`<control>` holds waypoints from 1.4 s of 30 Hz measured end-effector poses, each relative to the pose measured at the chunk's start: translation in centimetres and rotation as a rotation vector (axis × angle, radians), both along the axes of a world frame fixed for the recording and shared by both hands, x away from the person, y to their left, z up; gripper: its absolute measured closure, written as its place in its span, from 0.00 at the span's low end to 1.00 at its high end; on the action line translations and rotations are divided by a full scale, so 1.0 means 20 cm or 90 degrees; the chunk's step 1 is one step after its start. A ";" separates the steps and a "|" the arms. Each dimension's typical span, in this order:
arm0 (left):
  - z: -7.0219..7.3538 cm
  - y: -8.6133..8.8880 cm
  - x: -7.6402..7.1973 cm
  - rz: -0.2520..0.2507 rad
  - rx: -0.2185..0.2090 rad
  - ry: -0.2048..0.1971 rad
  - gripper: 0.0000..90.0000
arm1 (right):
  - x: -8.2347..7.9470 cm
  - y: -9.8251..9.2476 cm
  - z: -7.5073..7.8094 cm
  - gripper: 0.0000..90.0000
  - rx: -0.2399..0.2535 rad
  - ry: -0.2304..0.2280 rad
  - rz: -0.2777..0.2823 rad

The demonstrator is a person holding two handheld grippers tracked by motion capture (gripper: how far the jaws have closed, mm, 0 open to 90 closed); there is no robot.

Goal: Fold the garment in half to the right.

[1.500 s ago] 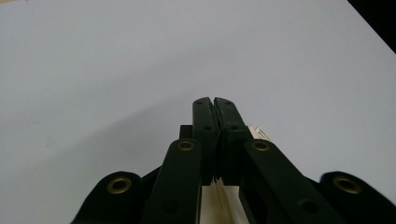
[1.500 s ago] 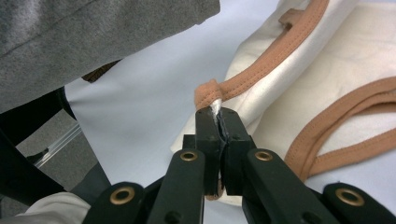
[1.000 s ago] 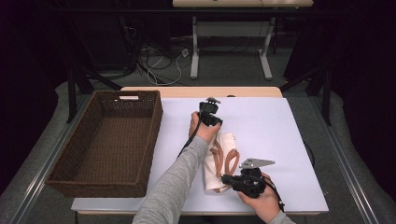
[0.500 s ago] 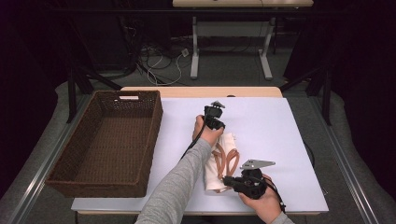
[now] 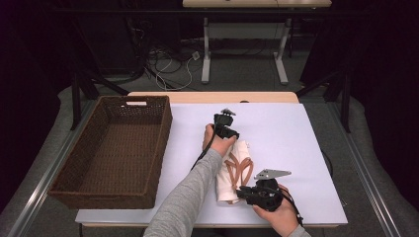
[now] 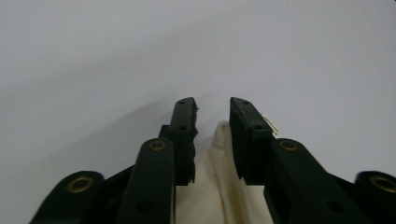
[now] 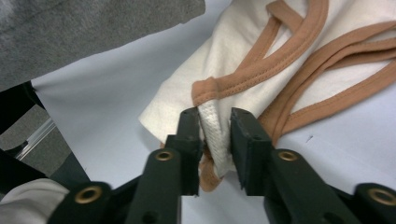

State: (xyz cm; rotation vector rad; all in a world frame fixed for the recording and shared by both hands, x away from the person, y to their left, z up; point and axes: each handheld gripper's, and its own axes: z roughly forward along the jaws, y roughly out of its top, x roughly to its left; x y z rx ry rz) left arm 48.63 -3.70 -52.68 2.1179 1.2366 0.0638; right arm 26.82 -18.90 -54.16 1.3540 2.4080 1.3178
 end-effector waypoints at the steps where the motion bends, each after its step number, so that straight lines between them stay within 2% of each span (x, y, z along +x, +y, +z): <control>1: 0.00 0.01 0.00 -0.003 -0.001 -0.003 0.73 | 0.00 0.00 0.00 0.76 0.002 -0.008 -0.002; 8: 0.03 0.08 -0.02 0.019 -0.016 -0.021 0.58 | -0.01 -0.01 0.02 0.68 0.013 -0.045 -0.002; 13: 0.06 0.14 -0.04 0.030 -0.019 -0.048 0.53 | 0.01 -0.02 0.06 0.67 0.008 -0.082 -0.011; 15: 0.07 0.16 -0.04 0.034 -0.027 -0.062 0.50 | 0.03 -0.02 0.08 0.67 0.010 -0.088 -0.013; 19: 0.09 0.20 -0.06 0.033 -0.023 -0.087 0.46 | 0.07 -0.01 0.10 0.67 -0.002 -0.110 -0.019; 25: 0.10 0.23 -0.07 0.040 -0.043 -0.100 0.40 | 0.15 0.03 0.12 0.67 -0.040 -0.139 -0.017; 28: 0.10 0.25 -0.08 0.040 -0.039 -0.107 0.37 | 0.20 0.05 0.12 0.67 -0.059 -0.148 -0.015; 31: 0.11 0.26 -0.09 0.047 -0.047 -0.110 0.35 | 0.25 0.07 0.11 0.66 -0.071 -0.146 -0.012; 33: 0.11 0.28 -0.09 0.040 -0.040 -0.116 0.34 | 0.28 0.09 0.11 0.65 -0.083 -0.144 -0.014; 36: 0.11 0.30 -0.10 0.044 -0.045 -0.118 0.33 | 0.32 0.11 0.10 0.64 -0.101 -0.143 -0.011; 42: 0.11 0.34 -0.12 0.050 -0.051 -0.119 0.31 | 0.39 0.17 0.08 0.63 -0.120 -0.144 -0.009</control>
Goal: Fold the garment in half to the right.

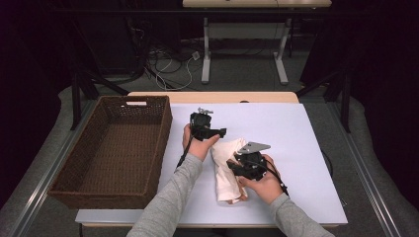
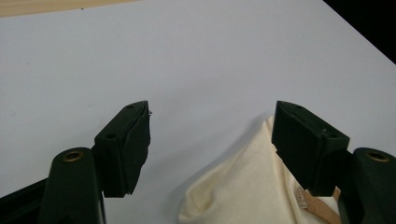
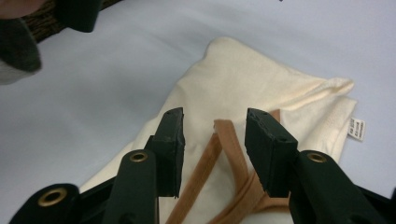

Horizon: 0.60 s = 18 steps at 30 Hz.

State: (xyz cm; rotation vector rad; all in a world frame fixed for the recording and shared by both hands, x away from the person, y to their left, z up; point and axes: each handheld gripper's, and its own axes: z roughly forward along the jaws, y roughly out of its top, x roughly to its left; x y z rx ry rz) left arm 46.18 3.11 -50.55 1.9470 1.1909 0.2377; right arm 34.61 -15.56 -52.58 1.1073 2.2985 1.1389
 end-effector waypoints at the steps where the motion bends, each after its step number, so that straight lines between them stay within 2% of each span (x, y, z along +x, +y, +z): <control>1: 0.00 0.01 0.00 0.003 -0.004 -0.002 0.31 | 0.01 0.01 0.00 0.63 -0.001 0.004 -0.003; 3: 0.01 0.03 -0.01 -0.001 -0.001 -0.011 0.31 | 0.03 0.03 -0.01 0.62 -0.007 0.003 -0.002; 4: 0.01 0.03 -0.01 0.007 -0.008 -0.009 0.31 | 0.04 0.04 -0.01 0.62 -0.011 0.005 -0.004; 7: 0.01 0.05 -0.02 0.002 -0.012 -0.015 0.32 | 0.07 0.07 -0.02 0.62 -0.022 0.001 -0.002; 9: 0.01 0.06 -0.03 -0.002 -0.004 -0.021 0.32 | 0.08 0.08 -0.04 0.62 -0.036 0.002 -0.002; 13: 0.01 0.07 -0.03 -0.011 0.001 -0.019 0.34 | 0.10 0.10 -0.07 0.62 -0.063 0.005 -0.011; 15: 0.01 0.07 -0.04 -0.011 0.004 -0.021 0.34 | 0.11 0.10 -0.08 0.65 -0.071 0.017 -0.019; 18: 0.00 0.08 -0.04 -0.013 0.004 -0.023 0.35 | 0.11 0.10 -0.09 0.73 -0.080 0.027 -0.029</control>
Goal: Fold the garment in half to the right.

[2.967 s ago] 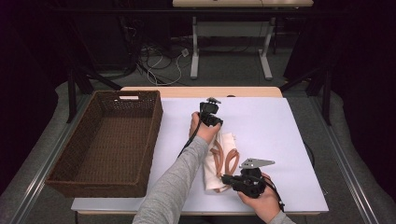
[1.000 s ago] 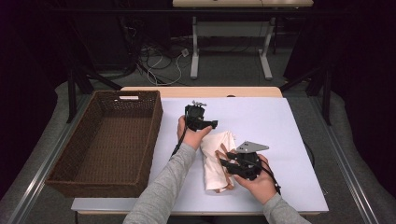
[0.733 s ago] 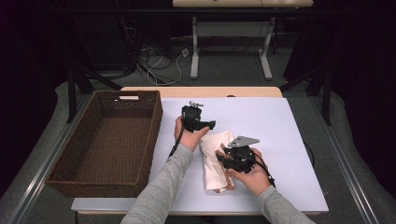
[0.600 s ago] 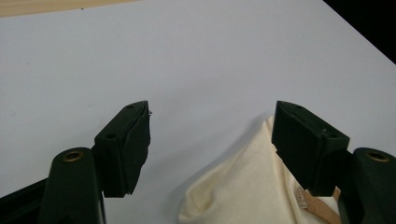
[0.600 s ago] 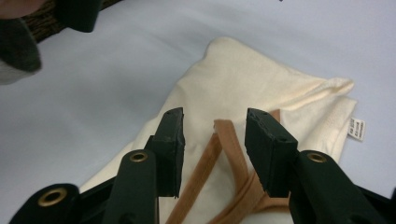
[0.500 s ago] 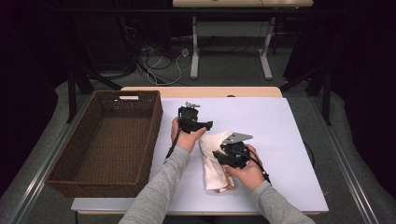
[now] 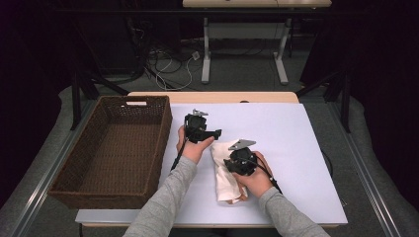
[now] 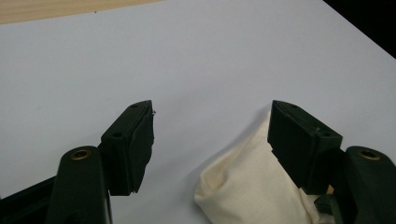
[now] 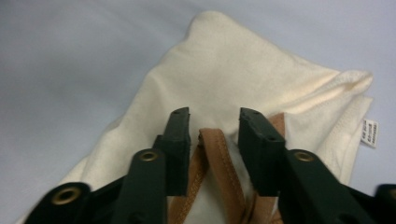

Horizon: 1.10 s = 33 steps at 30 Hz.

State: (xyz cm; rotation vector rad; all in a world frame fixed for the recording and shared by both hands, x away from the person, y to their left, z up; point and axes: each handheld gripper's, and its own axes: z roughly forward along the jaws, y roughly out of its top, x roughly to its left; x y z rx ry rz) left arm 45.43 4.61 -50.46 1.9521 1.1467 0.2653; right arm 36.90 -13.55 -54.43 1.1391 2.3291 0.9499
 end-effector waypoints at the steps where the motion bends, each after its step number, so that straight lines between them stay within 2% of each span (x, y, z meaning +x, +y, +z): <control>1: 0.00 0.00 0.00 0.000 -0.001 0.000 0.35 | 0.00 0.00 0.00 0.78 -0.003 0.005 -0.003; 6: 0.00 0.00 0.00 0.006 -0.009 0.002 0.35 | -0.01 -0.02 0.02 0.95 0.005 0.023 -0.015; 7: 0.00 0.00 0.00 0.004 -0.007 0.002 0.35 | -0.01 -0.02 0.02 0.96 0.012 0.028 -0.017; 10: 0.00 0.00 0.00 0.003 -0.011 0.000 0.35 | -0.01 -0.03 0.03 0.97 0.014 0.028 -0.019; 13: 0.00 0.00 -0.01 0.007 -0.012 0.002 0.35 | -0.01 -0.05 0.04 0.97 0.030 0.029 -0.024; 20: 0.00 0.01 -0.01 0.008 -0.018 0.002 0.35 | -0.04 -0.13 0.10 0.98 0.067 0.007 -0.038; 23: 0.00 0.01 -0.01 0.006 -0.011 0.001 0.35 | -0.06 -0.17 0.12 0.98 0.079 -0.004 -0.045; 25: 0.00 0.01 -0.01 0.006 -0.012 0.002 0.35 | -0.06 -0.19 0.12 0.98 0.084 -0.007 -0.051; 29: 0.00 0.01 -0.01 0.004 -0.010 -0.001 0.35 | -0.08 -0.27 0.12 1.00 0.097 -0.009 -0.071; 33: 0.00 0.01 -0.02 0.005 -0.015 0.000 0.35 | -0.09 -0.34 0.11 1.00 0.116 0.000 -0.090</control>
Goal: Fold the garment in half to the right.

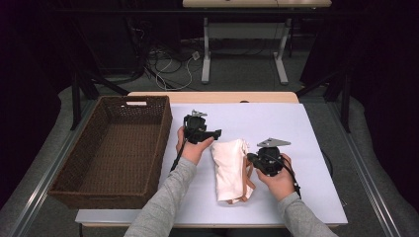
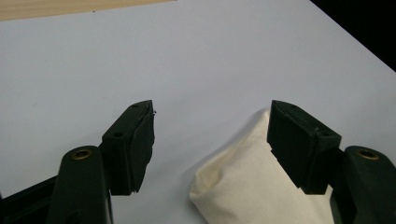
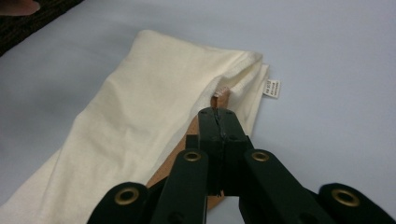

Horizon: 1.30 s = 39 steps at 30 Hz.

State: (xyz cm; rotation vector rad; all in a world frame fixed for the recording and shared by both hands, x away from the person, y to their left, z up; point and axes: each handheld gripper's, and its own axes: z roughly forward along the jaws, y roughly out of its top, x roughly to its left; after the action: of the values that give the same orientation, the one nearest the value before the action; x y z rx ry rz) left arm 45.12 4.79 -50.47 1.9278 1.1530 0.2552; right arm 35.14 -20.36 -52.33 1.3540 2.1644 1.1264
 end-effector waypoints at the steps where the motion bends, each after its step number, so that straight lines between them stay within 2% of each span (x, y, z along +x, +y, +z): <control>1: 0.00 0.00 0.00 0.001 -0.003 0.001 0.35 | 0.00 -0.01 0.00 1.00 0.001 0.005 -0.005; 4: 0.00 0.00 -0.01 0.003 -0.005 0.005 0.35 | 0.00 -0.03 -0.02 1.00 0.003 0.006 -0.011; 5: 0.00 0.00 -0.01 -0.001 -0.001 0.001 0.35 | 0.00 -0.04 -0.02 1.00 0.001 0.010 -0.013; 15: -0.04 0.02 -0.04 -0.005 -0.008 0.017 0.36 | -0.03 -0.12 -0.10 1.00 -0.005 0.050 -0.043; 19: -0.06 0.03 -0.04 -0.003 -0.014 0.038 0.38 | -0.04 -0.14 -0.10 1.00 0.000 0.048 -0.046; 22: -0.07 0.04 -0.05 -0.002 -0.012 0.041 0.42 | -0.05 -0.15 -0.09 1.00 0.004 0.044 -0.046; 25: -0.09 0.05 -0.06 0.004 -0.017 0.072 0.48 | -0.06 -0.15 -0.07 0.95 0.022 0.039 -0.044; 29: -0.12 0.05 -0.06 0.010 -0.005 0.108 0.53 | -0.07 -0.15 -0.06 0.92 0.022 0.028 -0.043; 32: -0.13 0.05 -0.06 0.019 0.000 0.123 0.56 | -0.07 -0.15 -0.05 0.91 0.017 0.024 -0.041; 33: -0.13 0.05 -0.06 0.019 0.000 0.123 0.57 | -0.07 -0.15 -0.05 0.91 0.021 0.022 -0.041; 34: -0.14 0.04 -0.06 0.019 0.001 0.134 0.57 | -0.07 -0.15 -0.05 0.91 0.030 0.024 -0.040; 39: -0.16 0.02 -0.05 0.018 0.009 0.146 0.57 | -0.08 -0.14 -0.04 0.90 0.028 0.015 -0.036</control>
State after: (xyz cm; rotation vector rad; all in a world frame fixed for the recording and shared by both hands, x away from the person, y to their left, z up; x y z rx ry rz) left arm 44.03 5.14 -53.68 1.9920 1.3314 0.0577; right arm 33.49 -23.24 -53.11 1.4448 2.1162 1.1476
